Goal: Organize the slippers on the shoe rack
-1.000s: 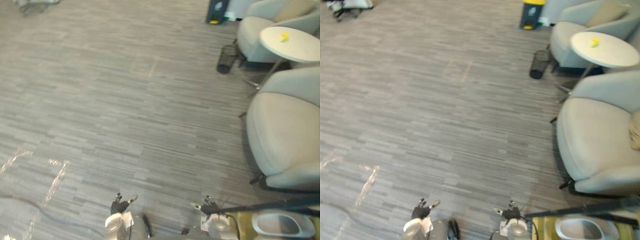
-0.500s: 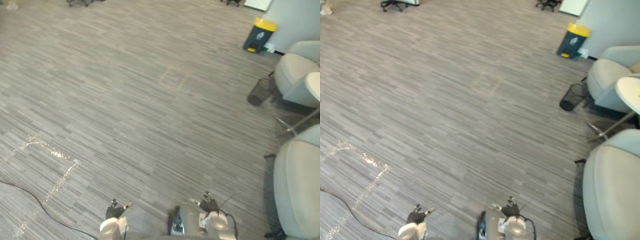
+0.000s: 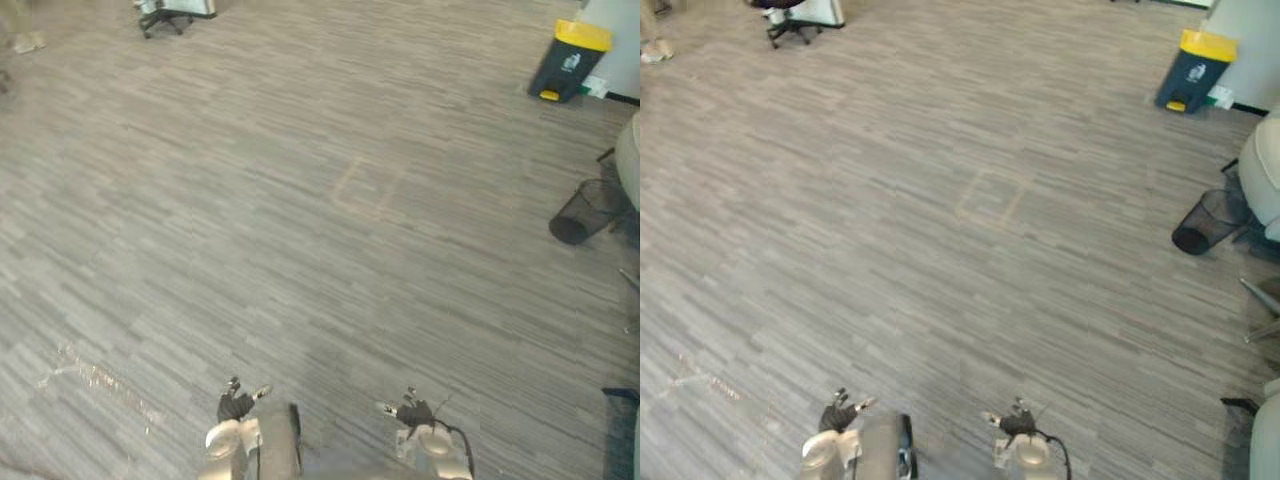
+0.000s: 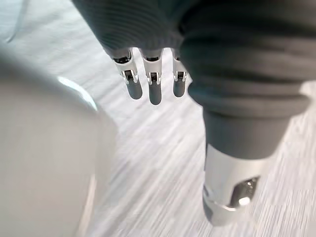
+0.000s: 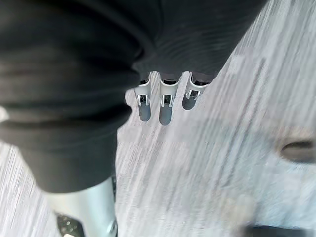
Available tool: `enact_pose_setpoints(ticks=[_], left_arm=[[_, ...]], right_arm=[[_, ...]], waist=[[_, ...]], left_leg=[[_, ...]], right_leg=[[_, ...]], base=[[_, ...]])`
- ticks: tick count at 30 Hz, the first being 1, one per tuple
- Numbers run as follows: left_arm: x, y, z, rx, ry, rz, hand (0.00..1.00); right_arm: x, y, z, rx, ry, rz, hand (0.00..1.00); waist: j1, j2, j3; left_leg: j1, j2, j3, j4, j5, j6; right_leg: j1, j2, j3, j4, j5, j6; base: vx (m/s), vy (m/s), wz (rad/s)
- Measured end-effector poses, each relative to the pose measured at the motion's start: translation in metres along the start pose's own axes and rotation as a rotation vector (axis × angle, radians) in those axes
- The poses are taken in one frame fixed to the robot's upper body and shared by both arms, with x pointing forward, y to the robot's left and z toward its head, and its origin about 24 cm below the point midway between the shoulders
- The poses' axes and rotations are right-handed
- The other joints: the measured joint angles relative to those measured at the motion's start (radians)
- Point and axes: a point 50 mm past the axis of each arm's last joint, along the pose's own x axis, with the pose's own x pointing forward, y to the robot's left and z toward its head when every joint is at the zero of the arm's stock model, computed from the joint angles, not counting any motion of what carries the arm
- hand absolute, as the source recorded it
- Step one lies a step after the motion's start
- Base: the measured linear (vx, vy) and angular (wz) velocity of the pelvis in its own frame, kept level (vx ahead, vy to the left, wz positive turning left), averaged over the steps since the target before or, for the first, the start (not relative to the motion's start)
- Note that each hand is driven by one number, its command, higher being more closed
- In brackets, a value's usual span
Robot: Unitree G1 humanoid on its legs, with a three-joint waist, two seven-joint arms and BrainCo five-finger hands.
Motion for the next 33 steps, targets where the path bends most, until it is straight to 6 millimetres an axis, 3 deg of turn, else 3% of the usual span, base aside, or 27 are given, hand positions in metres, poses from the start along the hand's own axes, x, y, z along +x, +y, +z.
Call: enact_pose_setpoints(ticks=[1,2,3,4,5,6,7,8,11,12,13,14,15,18,19,20,22,23,24,25,26,27,28,29,31,33], left_arm=[[0.000,0.001,0.000,-0.001,0.000,0.003,0.00],[0.001,0.008,0.000,0.009,0.004,0.019,0.00],[0.002,0.011,0.002,0.018,-0.004,0.023,0.00],[0.003,0.011,0.004,0.019,-0.009,0.024,0.00],[0.004,0.015,0.005,0.028,-0.010,0.033,0.00],[0.004,0.016,0.005,0.030,-0.009,0.036,0.00],[0.004,0.017,0.005,0.038,-0.004,0.037,0.00],[0.003,0.013,-0.002,0.049,0.025,0.024,0.00],[0.002,-0.001,-0.006,0.058,0.040,-0.016,0.00],[0.003,-0.015,-0.002,0.064,0.036,-0.054,0.00],[0.004,-0.018,-0.001,0.063,0.036,-0.061,0.00],[0.006,-0.023,0.001,0.065,0.043,-0.071,0.00],[0.007,-0.025,0.000,0.067,0.055,-0.076,0.00],[0.006,-0.027,-0.004,0.077,0.067,-0.083,0.00],[0.005,-0.027,-0.005,0.080,0.069,-0.085,0.00],[0.005,-0.028,-0.006,0.079,0.074,-0.088,0.00],[0.005,-0.028,-0.006,0.083,0.072,-0.088,0.00],[0.005,-0.026,-0.007,0.080,0.080,-0.080,0.00],[0.005,-0.025,-0.008,0.077,0.085,-0.076,0.00],[0.004,-0.023,-0.010,0.079,0.089,-0.070,0.00],[0.002,-0.018,-0.013,0.085,0.089,-0.061,0.00],[0.002,-0.017,-0.013,0.085,0.087,-0.058,0.00],[0.000,-0.012,-0.014,0.085,0.080,-0.049,0.00],[0.001,-0.012,-0.007,0.079,0.047,-0.052,0.00],[0.000,-0.013,-0.004,0.074,0.029,-0.053,0.00],[-0.001,-0.011,-0.002,0.071,0.013,-0.048,0.00]], right_arm=[[0.000,0.000,0.000,0.000,-0.001,-0.002,0.00],[-0.001,0.000,-0.005,-0.001,0.020,-0.003,0.00],[-0.002,0.003,-0.006,0.006,0.025,0.001,0.00],[-0.003,0.004,-0.010,0.007,0.035,0.004,0.00],[-0.004,0.008,-0.010,0.009,0.036,0.013,0.00],[-0.004,0.007,-0.010,0.009,0.036,0.012,0.00],[-0.003,0.006,-0.009,0.014,0.030,0.005,0.00],[-0.003,0.003,-0.009,0.024,0.025,-0.005,0.00],[-0.004,0.000,-0.012,0.021,0.030,-0.011,0.00],[-0.005,-0.002,-0.007,0.030,0.001,-0.017,0.00],[-0.005,-0.003,-0.006,0.033,-0.006,-0.019,0.00],[-0.004,-0.003,-0.003,0.044,-0.020,-0.023,0.00],[-0.004,-0.007,-0.001,0.056,-0.023,-0.038,0.00],[-0.003,-0.012,-0.002,0.077,-0.019,-0.059,0.00],[-0.003,-0.013,-0.002,0.082,-0.018,-0.064,0.00],[-0.003,-0.016,-0.003,0.088,-0.014,-0.072,0.00],[-0.002,-0.018,0.001,0.093,-0.025,-0.078,0.00],[-0.002,-0.019,0.004,0.090,-0.041,-0.080,0.00],[-0.001,-0.020,0.006,0.084,-0.049,-0.079,0.00],[-0.001,-0.019,0.006,0.071,-0.041,-0.072,0.00],[-0.002,-0.009,0.001,0.054,-0.022,-0.039,0.00],[-0.002,-0.006,0.000,0.052,-0.016,-0.030,0.00],[-0.002,0.003,-0.002,0.042,0.003,-0.002,0.00],[-0.003,0.006,-0.004,0.036,0.009,0.012,0.00],[-0.002,0.006,-0.004,0.034,0.014,0.013,0.00],[-0.002,0.005,-0.007,0.034,0.031,0.005,0.00]], waist=[[0.003,-0.001,-0.001],[0.014,-0.029,-0.021],[0.006,-0.050,-0.042],[0.007,-0.069,-0.053],[0.014,-0.094,-0.053],[0.014,-0.101,-0.052],[0.008,-0.113,-0.051],[-0.002,-0.105,-0.045],[-0.019,-0.056,-0.039],[-0.028,-0.042,-0.039],[-0.031,-0.037,-0.033],[-0.037,-0.051,-0.032],[-0.047,-0.060,-0.031],[-0.072,-0.063,-0.030],[-0.075,-0.064,-0.032],[-0.085,-0.060,-0.041],[-0.084,-0.030,-0.039],[-0.092,-0.006,-0.024],[-0.090,0.006,-0.017],[-0.081,0.029,-0.020],[-0.074,0.024,-0.018],[-0.071,0.018,-0.017],[-0.060,-0.003,-0.016],[-0.041,-0.006,-0.016],[-0.022,-0.014,-0.014],[-0.016,-0.016,-0.013]], left_leg=[[-0.004,-0.006,0.002,-0.064,0.026,-0.001],[-0.006,-0.040,0.013,-0.071,0.112,0.023],[-0.005,-0.059,0.029,-0.073,0.085,0.040],[-0.003,-0.067,0.045,-0.041,0.036,0.065],[0.043,-0.092,0.066,-0.036,-0.008,0.087],[0.060,-0.102,0.070,-0.040,-0.017,0.091],[0.119,-0.128,0.075,-0.063,-0.037,0.109],[0.263,-0.166,0.068,-0.136,-0.051,0.118],[0.448,-0.173,0.057,-0.278,-0.058,0.119],[0.542,-0.178,0.050,-0.371,-0.077,0.122],[0.563,-0.180,0.044,-0.388,-0.090,0.119],[0.605,-0.192,0.035,-0.413,-0.109,0.114],[0.659,-0.197,0.028,-0.449,-0.117,0.112],[0.766,-0.200,-0.009,-0.525,-0.129,0.092],[0.793,-0.202,-0.034,-0.533,-0.138,0.076],[0.806,-0.186,-0.078,-0.506,-0.141,0.070],[0.768,-0.152,-0.112,-0.372,-0.136,0.058],[0.686,-0.130,-0.111,-0.121,-0.087,0.002],[0.638,-0.115,-0.113,0.016,-0.024,-0.021],[0.548,-0.084,-0.133,0.232,0.094,-0.062],[0.453,-0.050,-0.115,0.424,0.087,-0.049],[0.431,-0.047,-0.107,0.453,0.080,-0.038],[0.342,-0.033,-0.087,0.496,0.045,0.001],[0.265,-0.017,-0.069,0.471,0.003,0.015],[0.195,-0.012,-0.054,0.380,-0.040,0.017],[0.123,-0.040,-0.059,0.119,-0.056,0.010]], right_leg=[[0.014,-0.010,0.010,0.001,-0.011,0.012],[0.035,-0.053,0.053,0.013,-0.016,0.013],[0.012,-0.079,0.059,0.038,0.007,0.013],[-0.031,-0.095,0.096,0.124,0.080,0.068],[-0.065,-0.105,0.132,0.256,0.147,0.096],[-0.078,-0.110,0.141,0.300,0.170,0.106],[-0.141,-0.112,0.169,0.482,0.234,0.156],[-0.261,-0.108,0.150,0.790,0.237,0.166],[-0.418,-0.083,0.038,0.955,0.172,0.118],[-0.556,-0.054,-0.056,0.938,0.116,0.107],[-0.590,-0.045,-0.081,0.919,0.104,0.105],[-0.669,-0.037,-0.145,0.828,0.086,0.101],[-0.686,-0.023,-0.226,0.635,0.098,0.084],[-0.701,0.018,-0.306,0.325,0.180,0.037],[-0.713,0.034,-0.306,0.269,0.255,-0.010],[-0.714,0.041,-0.292,0.311,0.296,-0.103],[-0.692,0.044,-0.326,0.345,0.227,-0.104],[-0.633,0.066,-0.330,0.344,0.176,-0.103],[-0.594,0.078,-0.325,0.327,0.161,-0.104],[-0.522,0.110,-0.302,0.290,0.147,-0.107],[-0.420,0.141,-0.249,0.238,0.128,-0.115],[-0.396,0.143,-0.233,0.224,0.123,-0.114],[-0.312,0.142,-0.170,0.169,0.100,-0.108],[-0.258,0.134,-0.119,0.133,0.094,-0.099],[-0.203,0.120,-0.060,0.096,0.086,-0.086],[-0.103,0.068,0.025,0.034,0.063,-0.047]], base=[[0.82,0.407,-0.77],[0.58,0.295,-0.33],[0.75,0.379,-0.25],[0.93,0.491,-0.03],[0.77,0.416,-0.11],[0.73,0.398,-0.10],[0.63,0.293,-0.12],[0.85,0.393,-0.21],[0.52,0.238,-0.15],[0.48,0.176,0.04],[0.55,0.154,0.11],[0.45,0.069,0.26],[0.46,0.052,0.29],[0.54,0.011,0.45],[0.67,-0.063,0.67],[0.69,-0.081,0.62],[0.70,-0.116,0.40],[0.69,-0.130,0.17],[0.68,-0.100,-0.19],[0.81,-0.036,-0.63],[0.68,-0.007,-0.66],[0.79,0.016,-0.87],[0.60,0.048,-1.01],[0.70,0.078,-1.32],[0.43,0.130,-1.02],[0.58,0.234,-0.97]])
